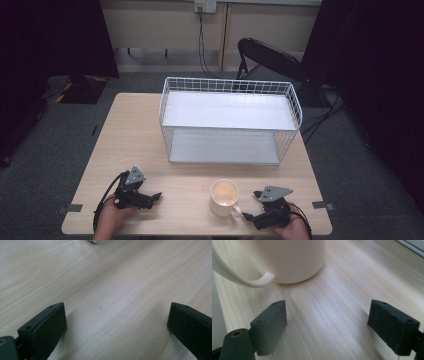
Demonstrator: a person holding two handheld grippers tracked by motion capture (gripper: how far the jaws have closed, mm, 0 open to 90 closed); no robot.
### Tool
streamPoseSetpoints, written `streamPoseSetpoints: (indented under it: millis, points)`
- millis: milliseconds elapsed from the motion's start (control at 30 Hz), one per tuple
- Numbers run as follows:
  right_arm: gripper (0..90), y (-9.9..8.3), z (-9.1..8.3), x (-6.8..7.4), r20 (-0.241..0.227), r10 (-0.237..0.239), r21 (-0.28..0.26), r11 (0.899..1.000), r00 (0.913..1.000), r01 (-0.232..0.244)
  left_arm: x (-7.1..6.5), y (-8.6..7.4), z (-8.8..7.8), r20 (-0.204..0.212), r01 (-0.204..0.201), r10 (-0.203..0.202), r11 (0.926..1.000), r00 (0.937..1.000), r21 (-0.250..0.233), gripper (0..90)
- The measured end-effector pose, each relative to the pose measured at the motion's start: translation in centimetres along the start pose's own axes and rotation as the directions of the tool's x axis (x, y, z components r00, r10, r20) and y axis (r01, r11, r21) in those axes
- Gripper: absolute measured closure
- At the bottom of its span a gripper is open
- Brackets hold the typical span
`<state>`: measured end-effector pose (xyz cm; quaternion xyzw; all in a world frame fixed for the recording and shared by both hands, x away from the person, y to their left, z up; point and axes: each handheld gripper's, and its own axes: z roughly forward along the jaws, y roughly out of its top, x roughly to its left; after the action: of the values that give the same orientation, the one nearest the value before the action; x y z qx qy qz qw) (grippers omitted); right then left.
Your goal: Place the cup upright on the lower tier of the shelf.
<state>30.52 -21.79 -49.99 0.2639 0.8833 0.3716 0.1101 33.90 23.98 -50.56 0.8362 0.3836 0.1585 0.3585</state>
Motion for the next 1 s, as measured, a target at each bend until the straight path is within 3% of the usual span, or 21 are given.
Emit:
streamPoseSetpoints:
  millis: [67,267,767,1000]
  points:
    - [19.4,0.1,-0.4,-0.2,-0.003,0.019,0.007,1.0,0.9998,-0.019,0.0,0.0,0.0,0.001,0.0,0.0,1.0,1.0,0.0,1.7]
    - [20.3,0.4,-1.8,-0.8,-0.02,0.087,-0.039,0.995,0.996,-0.088,0.0,0.0,0.0,0.002,-0.003,0.003,1.0,1.0,0.001,1.3]
    - [19.8,2.2,-3.5,1.3,-0.068,0.079,-0.078,0.993,0.9945,-0.084,0.0,0.0,0.0,0.002,-0.003,0.003,1.0,1.0,0.002,1.4]
    - [20.0,3.0,-4.0,1.0,-0.057,0.092,-0.077,0.992,0.9941,-0.097,0.0,0.0,0.0,0.002,-0.003,0.003,1.0,1.0,0.001,1.3]
